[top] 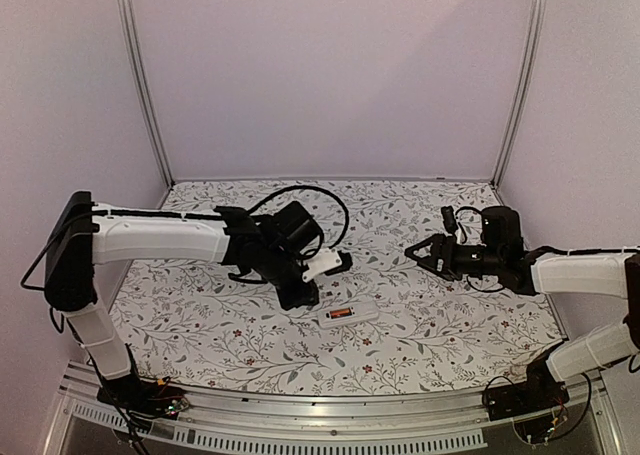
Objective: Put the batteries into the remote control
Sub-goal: Place the battery cover on the remote control without the battery cover.
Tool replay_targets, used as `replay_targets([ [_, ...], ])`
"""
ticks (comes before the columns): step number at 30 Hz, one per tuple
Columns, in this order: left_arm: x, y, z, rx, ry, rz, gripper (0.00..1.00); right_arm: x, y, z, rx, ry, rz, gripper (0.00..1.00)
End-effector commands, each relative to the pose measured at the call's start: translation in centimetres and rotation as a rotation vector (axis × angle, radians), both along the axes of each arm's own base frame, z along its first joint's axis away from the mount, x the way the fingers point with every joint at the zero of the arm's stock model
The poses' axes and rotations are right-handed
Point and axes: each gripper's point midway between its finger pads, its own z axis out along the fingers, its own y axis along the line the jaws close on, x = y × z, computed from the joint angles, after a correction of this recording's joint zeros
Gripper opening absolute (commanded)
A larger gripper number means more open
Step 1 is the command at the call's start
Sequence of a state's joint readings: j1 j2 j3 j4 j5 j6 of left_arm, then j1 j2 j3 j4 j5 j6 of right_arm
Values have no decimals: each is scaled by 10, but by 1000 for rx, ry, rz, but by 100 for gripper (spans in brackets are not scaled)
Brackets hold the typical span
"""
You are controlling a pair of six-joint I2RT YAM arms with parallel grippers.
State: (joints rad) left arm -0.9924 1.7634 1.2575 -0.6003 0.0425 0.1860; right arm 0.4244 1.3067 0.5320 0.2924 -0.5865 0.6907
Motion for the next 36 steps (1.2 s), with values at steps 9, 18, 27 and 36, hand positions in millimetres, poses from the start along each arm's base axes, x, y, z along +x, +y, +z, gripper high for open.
replay_targets([
  [9,-23,-21,-13,113,62,-200,24,7,-17,-11,-6,36,-39,73],
  [18,-21,-34,-27,143,99,-230,25,8,-29,-13,-2,42,-62,74],
  [27,-20,-44,-38,166,119,-240,26,9,-28,-15,-4,43,-51,74],
  [36,-13,-49,-44,178,113,-230,26,8,-28,-16,-4,47,-46,74],
])
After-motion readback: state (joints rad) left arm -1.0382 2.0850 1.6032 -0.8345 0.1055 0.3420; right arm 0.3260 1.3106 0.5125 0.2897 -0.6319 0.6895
